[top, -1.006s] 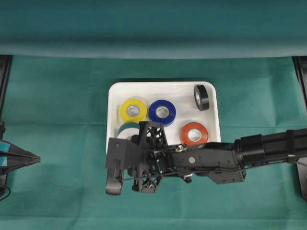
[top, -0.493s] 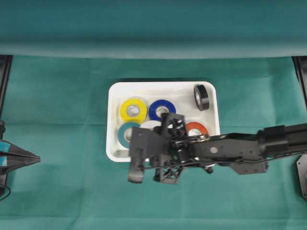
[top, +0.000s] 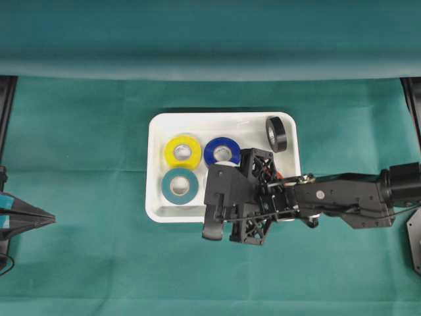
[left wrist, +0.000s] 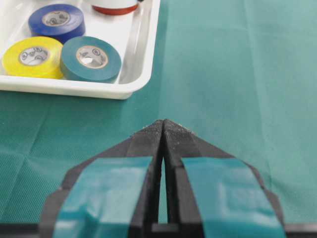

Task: Put the tape into the white case with the right arm.
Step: 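Lift the white tape and lower it into the tray's lower middle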

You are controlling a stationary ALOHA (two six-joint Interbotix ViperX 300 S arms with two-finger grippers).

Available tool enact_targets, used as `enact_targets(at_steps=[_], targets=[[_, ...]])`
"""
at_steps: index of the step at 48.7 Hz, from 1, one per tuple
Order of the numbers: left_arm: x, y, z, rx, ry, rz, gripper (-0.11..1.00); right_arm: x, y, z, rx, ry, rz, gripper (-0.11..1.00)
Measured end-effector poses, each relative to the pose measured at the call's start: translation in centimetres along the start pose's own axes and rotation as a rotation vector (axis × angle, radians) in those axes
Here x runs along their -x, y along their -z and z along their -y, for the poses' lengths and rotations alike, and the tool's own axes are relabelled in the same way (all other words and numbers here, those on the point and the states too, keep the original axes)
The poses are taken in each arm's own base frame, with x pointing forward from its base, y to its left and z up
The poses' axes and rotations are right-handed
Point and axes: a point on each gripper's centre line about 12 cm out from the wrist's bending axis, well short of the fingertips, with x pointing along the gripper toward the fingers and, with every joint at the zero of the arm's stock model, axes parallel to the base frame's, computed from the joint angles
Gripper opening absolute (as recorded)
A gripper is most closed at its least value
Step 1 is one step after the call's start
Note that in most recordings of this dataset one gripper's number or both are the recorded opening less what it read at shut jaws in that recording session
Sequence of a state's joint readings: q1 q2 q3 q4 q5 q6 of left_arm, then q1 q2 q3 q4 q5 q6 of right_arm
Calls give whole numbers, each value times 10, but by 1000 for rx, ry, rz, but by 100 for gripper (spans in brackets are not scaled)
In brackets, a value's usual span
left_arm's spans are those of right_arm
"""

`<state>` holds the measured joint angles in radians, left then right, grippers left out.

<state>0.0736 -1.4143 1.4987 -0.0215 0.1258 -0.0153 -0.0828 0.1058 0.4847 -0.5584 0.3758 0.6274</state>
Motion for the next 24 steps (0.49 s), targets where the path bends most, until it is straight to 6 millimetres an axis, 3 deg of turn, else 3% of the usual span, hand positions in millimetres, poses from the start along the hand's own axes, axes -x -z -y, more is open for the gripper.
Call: enact_targets(at_steps=[15, 20, 24], targets=[[0, 1, 0, 0, 0, -2, 0, 0, -1, 2, -5, 2, 3, 3], [0, 0, 0, 0, 0, 0, 0, 0, -1, 2, -3, 2, 3, 20], [0, 1, 0, 0, 0, -3, 0, 0, -1, 2, -1, 2, 6, 45]])
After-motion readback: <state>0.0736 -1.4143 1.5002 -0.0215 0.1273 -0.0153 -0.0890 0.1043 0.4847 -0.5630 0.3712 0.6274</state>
